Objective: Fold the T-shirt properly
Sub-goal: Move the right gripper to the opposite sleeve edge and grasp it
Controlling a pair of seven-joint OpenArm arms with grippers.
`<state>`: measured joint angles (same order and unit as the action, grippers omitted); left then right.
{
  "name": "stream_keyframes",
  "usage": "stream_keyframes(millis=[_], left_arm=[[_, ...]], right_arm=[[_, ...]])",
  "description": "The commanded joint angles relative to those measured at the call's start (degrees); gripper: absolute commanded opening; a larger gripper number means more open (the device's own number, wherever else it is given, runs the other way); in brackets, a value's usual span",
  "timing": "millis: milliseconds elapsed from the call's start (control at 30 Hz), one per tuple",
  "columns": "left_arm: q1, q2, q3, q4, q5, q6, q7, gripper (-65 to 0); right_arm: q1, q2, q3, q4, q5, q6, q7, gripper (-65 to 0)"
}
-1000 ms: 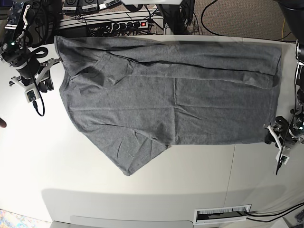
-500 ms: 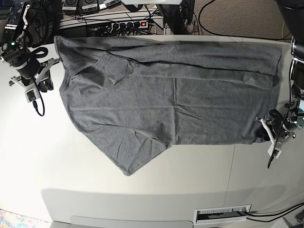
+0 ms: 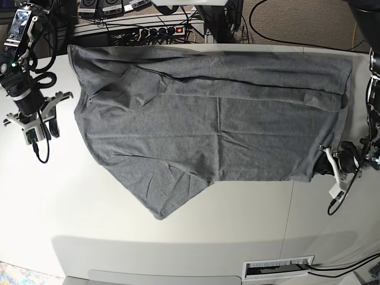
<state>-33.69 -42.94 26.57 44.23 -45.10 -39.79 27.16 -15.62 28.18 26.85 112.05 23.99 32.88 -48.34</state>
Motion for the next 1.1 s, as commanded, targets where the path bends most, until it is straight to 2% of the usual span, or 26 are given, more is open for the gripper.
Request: stream_keyframes(millis=[0,200,333,433,533,667,900,1067], left_arm=[[-1.9,-2.0,-0.5,1.2,-1.3,-0.2,-1.0,-65.0],[-1.8,-6.2,-0.5,3.5,-2.0,-0.2,-0.9,-65.0],[-1.7,-8.3,-0.5,3.7,-6.5,-0.2,2.1,-65.0],[-1.7,-9.2,-0.5,3.7,-9.2,-0.2,5.4,-65.0],[-1.7,-9.6,-0.5,3.7,-10.7,-0.2,6.9,-65.0],[-1.7,-9.6,-0.5,3.7,-12.9,-0.2,9.7,-65.0],[-1.7,-9.6,-0.5,3.7,-15.2,-0.2,10.6,-65.0],[-1.7,-9.6,-0.5,3.7,-15.2,-0.2,10.6,-65.0]], right_arm=[[1.1,1.0,0.5,0.4,0.3,-0.3,1.8,-52.0],[5.0,1.0,-1.4,-6.1,0.4,-0.3,3.7,-52.0],[11.3,1.0,-7.7,-12.7,-0.1,-0.3,3.8,-52.0],[17.5,1.0,-14.4,-17.2,-3.6,-0.3,3.8,-52.0],[23.6,1.0,-20.3,-21.6,-6.4,-0.3,3.8,-51.9],[30.9,1.0,-26.0,-28.2,-8.3,-0.3,5.0,-44.9],[40.9,0.8,-32.3,-42.1,-9.5,-0.3,9.6,-44.7],[45.4,-1.3,-36.4,-52.2,-9.7,-0.2,12.3,-44.7]])
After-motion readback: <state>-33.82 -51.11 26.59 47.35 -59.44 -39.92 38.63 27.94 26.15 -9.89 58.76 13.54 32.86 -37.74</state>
